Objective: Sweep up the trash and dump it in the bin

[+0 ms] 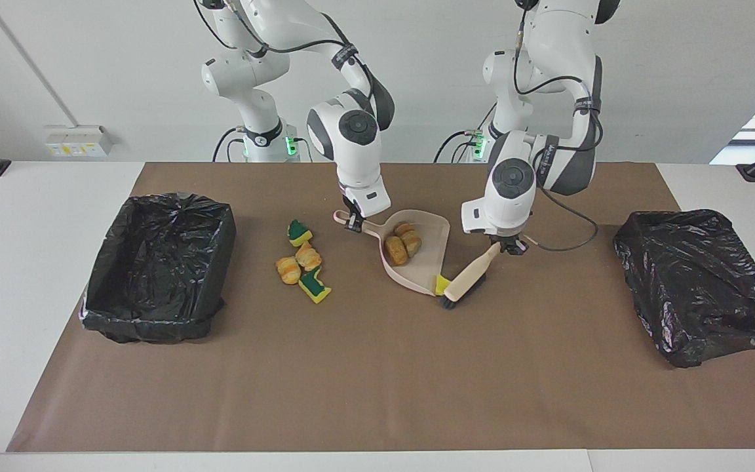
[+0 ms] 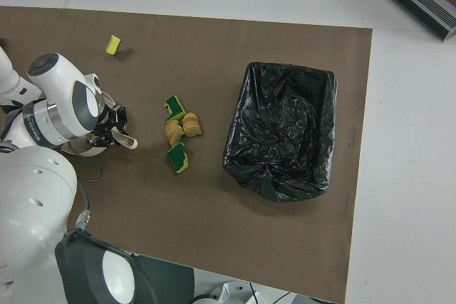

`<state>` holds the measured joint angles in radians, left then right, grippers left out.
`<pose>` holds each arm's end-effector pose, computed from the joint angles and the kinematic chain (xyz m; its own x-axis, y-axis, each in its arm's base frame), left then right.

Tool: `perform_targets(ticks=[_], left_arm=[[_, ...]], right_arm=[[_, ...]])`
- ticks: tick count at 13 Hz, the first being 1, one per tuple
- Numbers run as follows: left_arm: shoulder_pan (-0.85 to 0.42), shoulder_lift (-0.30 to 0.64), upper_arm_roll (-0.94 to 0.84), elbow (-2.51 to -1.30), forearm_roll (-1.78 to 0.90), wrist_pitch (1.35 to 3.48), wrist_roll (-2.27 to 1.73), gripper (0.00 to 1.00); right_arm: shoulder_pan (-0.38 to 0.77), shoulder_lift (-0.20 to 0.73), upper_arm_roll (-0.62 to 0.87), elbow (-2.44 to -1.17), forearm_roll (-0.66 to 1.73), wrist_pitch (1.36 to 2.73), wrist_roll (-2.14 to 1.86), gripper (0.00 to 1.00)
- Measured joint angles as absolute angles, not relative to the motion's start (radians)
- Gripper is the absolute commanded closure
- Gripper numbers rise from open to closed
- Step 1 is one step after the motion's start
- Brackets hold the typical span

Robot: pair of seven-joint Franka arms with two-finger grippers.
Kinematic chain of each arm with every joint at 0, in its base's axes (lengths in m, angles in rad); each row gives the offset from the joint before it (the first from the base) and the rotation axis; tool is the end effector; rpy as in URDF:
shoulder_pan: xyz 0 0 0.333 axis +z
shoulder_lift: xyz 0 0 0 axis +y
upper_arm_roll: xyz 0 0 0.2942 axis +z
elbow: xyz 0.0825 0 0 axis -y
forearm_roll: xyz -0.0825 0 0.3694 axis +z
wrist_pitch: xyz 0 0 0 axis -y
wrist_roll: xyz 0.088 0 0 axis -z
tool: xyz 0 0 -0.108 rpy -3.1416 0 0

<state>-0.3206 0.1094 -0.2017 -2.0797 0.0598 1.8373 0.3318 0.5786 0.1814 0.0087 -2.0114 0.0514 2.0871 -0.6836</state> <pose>0.4434 -0.2488 0.3390 0.5874 -0.7378 -0.3326 -0.7601 -0.6440 0.0861 0.4637 0.3116 0.3427 0.3188 0.9462 -0.0549 0.9411 -0.3229 -0.1006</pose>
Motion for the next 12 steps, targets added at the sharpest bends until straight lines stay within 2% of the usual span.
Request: perform_targets(ticks=[4, 7, 12], left_arm=[[-0.336, 0.104, -0.186, -2.052, 0.052, 1.84, 0.244, 1.0], [-0.262, 0.173, -0.171, -1.881, 0.089, 1.862, 0.281, 1.0], [-0.244, 0.386, -0.174, -1.572, 0.325, 1.925, 0.506, 1.0]], right_arm=[[0.579, 0.181, 0.009, -2.011, 0.051, 2.088, -0.684, 1.0], [0.579, 0.181, 0.009, -2.011, 0.052, 2.088, -0.682, 1.0], [0.581, 0.181, 0.009, -1.995, 0.048, 2.088, -0.44, 1.0]])
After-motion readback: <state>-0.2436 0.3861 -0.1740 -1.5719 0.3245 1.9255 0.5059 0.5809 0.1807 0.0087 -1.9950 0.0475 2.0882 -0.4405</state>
